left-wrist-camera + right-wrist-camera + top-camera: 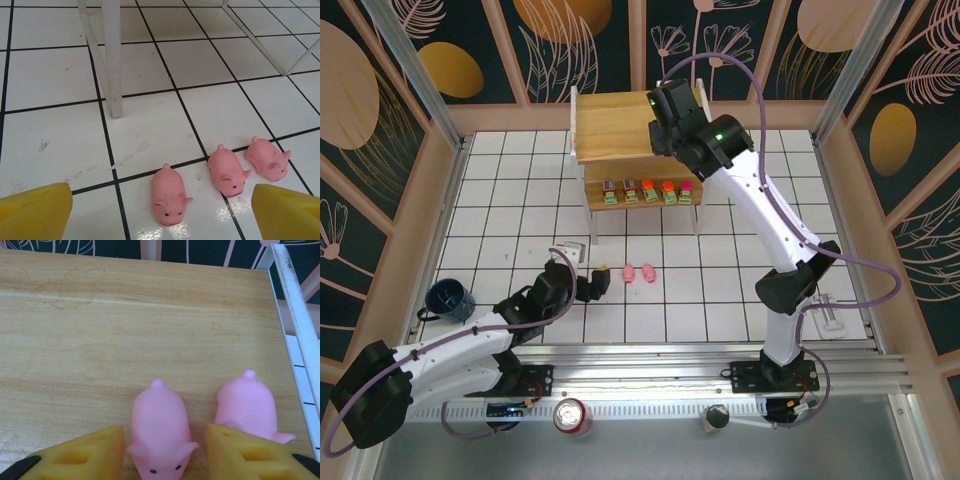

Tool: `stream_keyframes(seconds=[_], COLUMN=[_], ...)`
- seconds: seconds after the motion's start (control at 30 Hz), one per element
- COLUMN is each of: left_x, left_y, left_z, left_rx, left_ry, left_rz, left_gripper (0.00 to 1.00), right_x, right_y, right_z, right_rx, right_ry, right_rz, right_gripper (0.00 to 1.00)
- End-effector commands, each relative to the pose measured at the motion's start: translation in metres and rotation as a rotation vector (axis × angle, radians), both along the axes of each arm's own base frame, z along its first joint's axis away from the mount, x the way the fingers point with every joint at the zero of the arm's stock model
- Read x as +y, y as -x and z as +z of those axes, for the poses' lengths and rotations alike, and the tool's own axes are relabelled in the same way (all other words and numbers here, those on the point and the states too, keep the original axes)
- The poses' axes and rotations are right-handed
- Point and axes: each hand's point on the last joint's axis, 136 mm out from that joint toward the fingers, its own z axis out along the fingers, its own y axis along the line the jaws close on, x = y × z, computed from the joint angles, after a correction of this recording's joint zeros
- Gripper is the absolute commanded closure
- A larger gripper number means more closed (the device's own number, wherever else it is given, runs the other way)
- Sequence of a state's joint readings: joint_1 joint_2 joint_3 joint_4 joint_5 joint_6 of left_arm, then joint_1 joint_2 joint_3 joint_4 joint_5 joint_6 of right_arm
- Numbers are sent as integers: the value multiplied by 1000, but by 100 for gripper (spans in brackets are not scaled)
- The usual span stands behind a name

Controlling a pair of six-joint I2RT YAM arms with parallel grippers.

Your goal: Place and organize the plastic toys onto the shelf

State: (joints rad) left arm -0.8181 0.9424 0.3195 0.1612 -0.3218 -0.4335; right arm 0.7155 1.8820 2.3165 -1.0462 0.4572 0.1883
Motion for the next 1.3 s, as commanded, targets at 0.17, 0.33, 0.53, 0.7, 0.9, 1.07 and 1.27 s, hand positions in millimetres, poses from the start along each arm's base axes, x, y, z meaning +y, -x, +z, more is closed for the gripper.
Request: stream_keyframes(seconds=[0.17,0.33,0.53,0.7,0.9,1.07,1.27], left_x=[1,4,5,5,5,4,5], left_y=[-6,-10,-14,-16,-17,-17,-17], left_z=[-3,0,4,-1,-12,-24,-28], left_rx=[6,10,26,57,97,147,160], left_ry=[-28,-35,-52,-77,-110,-132,-136], left_rz=[22,54,81,102,113,127,138], left_gripper=[7,8,9,11,12,16,16], right_x=[-22,-28,-33,-27,-14,-8,0], right_y=[35,57,80,99,120,134,148], right_z=[56,63,41,2,-59,-106,-161], right_rx=[-122,-151,-125,-58,47,134,245], right_ry=[-51,-92,-124,-162,-153,-167,-181], right_rz=[-33,-23,5,51,83,96,113], right_gripper=[53,53,53,54,55,55,56])
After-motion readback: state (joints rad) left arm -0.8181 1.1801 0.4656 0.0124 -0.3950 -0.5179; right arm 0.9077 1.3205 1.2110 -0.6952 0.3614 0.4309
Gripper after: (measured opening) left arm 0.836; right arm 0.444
